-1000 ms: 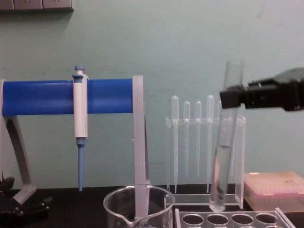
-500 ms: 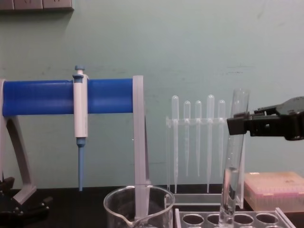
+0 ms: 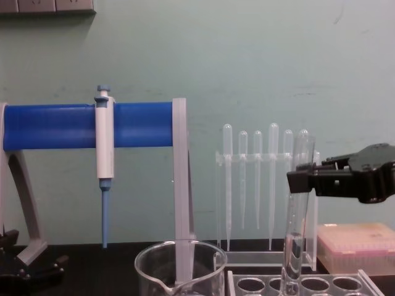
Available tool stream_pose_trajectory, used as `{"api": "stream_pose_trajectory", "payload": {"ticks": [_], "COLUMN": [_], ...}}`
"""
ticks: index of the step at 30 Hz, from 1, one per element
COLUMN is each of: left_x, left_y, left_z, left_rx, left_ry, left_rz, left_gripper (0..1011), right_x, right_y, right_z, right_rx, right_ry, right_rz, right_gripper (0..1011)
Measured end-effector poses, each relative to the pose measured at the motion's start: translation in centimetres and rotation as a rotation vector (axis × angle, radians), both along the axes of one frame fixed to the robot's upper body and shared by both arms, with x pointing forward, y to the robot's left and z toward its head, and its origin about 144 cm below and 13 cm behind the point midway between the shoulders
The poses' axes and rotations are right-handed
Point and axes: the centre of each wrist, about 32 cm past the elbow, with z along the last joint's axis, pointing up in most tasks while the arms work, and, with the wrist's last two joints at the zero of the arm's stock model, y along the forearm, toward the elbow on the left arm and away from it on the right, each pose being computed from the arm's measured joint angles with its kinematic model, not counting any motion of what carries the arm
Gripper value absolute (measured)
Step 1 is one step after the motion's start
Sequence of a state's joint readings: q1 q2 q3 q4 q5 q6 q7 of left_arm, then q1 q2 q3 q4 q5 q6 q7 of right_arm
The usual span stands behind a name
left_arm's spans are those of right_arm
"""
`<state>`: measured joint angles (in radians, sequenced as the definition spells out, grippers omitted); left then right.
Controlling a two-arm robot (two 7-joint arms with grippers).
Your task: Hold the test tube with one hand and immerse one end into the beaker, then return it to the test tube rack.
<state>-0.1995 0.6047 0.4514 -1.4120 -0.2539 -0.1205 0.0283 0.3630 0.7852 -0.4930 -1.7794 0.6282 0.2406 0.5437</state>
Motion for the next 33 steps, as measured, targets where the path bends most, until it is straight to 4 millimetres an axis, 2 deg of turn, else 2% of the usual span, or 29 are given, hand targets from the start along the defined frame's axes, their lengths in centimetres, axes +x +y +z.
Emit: {"api": "stream_pose_trajectory", "payload": {"ticks": [33], "left_x": [0.0], "left_y": [0.0], "left_z": [0.0], "left_rx": [0.0], "left_ry": [0.0], "left_rz": [0.0], "left_gripper": [1000], "right_x": [-0.3], "right_y": [0.7], "right_z": [-3.4], "right_rx": [-0.027], "right_ry": [-0.008], "right_rz": [-0.019], "right_gripper": [231]}}
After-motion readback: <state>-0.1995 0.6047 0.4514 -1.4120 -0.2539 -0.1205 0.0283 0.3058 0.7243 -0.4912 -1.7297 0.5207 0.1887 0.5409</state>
